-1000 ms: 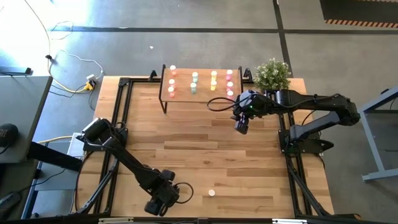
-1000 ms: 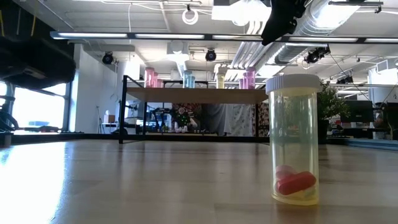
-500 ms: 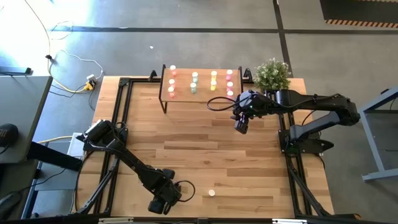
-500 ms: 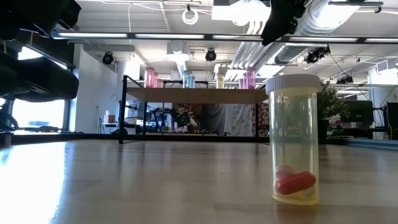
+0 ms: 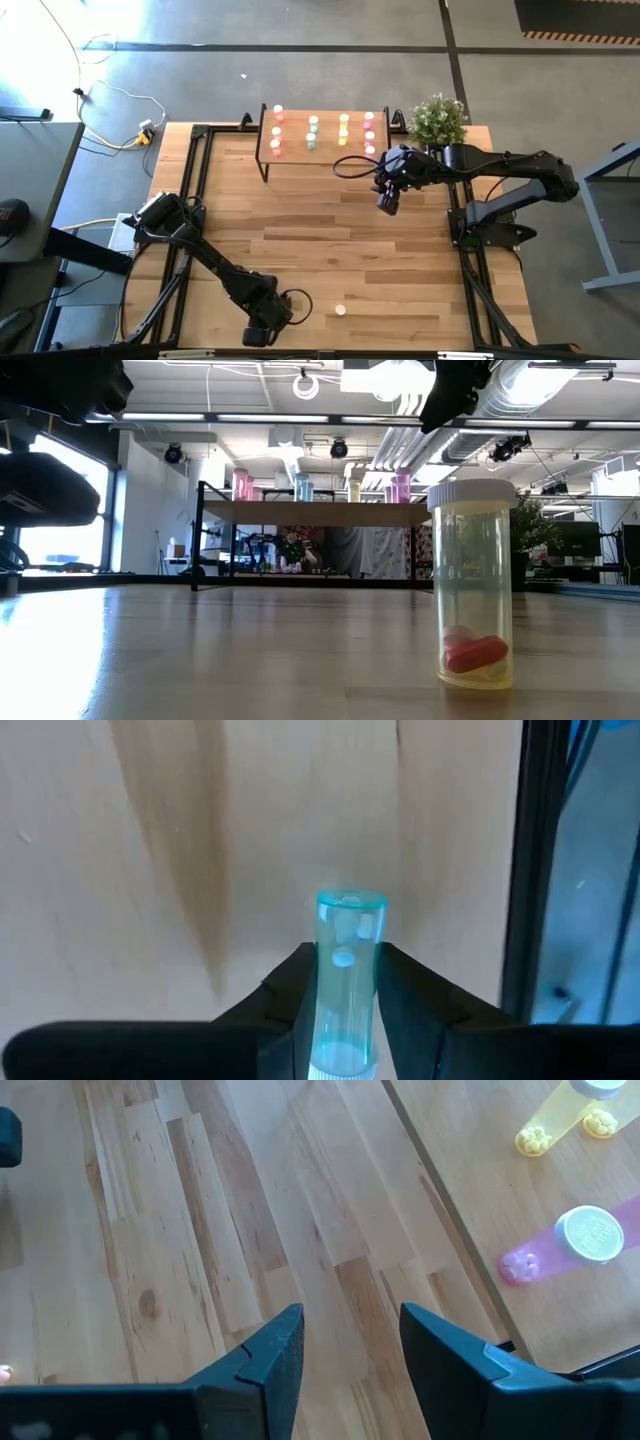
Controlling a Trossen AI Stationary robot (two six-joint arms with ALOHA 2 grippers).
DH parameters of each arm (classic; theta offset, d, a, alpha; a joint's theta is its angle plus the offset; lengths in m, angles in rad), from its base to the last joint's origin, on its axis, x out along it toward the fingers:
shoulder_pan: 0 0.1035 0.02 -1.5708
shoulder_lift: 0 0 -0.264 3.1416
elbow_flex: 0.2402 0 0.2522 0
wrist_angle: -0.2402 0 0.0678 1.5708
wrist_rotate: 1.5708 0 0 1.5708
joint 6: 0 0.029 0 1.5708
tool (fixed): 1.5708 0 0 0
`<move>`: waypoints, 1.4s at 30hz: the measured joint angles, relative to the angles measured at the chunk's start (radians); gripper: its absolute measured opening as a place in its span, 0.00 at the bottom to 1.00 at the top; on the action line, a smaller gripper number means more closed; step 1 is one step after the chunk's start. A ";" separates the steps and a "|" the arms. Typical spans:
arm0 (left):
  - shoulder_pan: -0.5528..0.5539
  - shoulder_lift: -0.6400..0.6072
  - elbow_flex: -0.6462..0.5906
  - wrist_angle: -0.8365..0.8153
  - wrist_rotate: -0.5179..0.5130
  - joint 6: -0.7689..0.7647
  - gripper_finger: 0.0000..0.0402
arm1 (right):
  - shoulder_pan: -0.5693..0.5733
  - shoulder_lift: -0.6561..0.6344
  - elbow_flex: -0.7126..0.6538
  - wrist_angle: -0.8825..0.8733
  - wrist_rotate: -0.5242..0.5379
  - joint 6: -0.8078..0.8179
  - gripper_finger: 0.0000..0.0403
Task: Pick and place medicine bottles onto shelf by color
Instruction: Put the blue pill bottle on the shelf aligned with the other blue pill bottle
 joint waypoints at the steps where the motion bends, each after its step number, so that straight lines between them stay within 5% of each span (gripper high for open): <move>1: 0.000 0.000 0.000 0.005 0.000 -0.029 0.21 | 0.000 0.000 0.000 0.000 0.000 0.000 0.39; 10: 0.078 0.000 0.000 0.061 0.079 -0.384 0.22 | 0.000 -0.003 0.000 0.000 -0.033 -0.054 0.39; 16: 0.183 0.000 0.000 0.168 0.140 -0.576 0.22 | 0.002 -0.016 0.000 -0.002 -0.182 -0.120 0.39; 26: 0.373 0.000 0.000 0.470 0.173 -0.706 0.22 | 0.066 -0.027 0.000 -0.004 -0.390 -0.268 0.39; 42: 0.601 0.000 0.000 0.801 0.203 -0.932 0.22 | 0.204 -0.027 0.000 0.003 -0.455 -0.749 0.39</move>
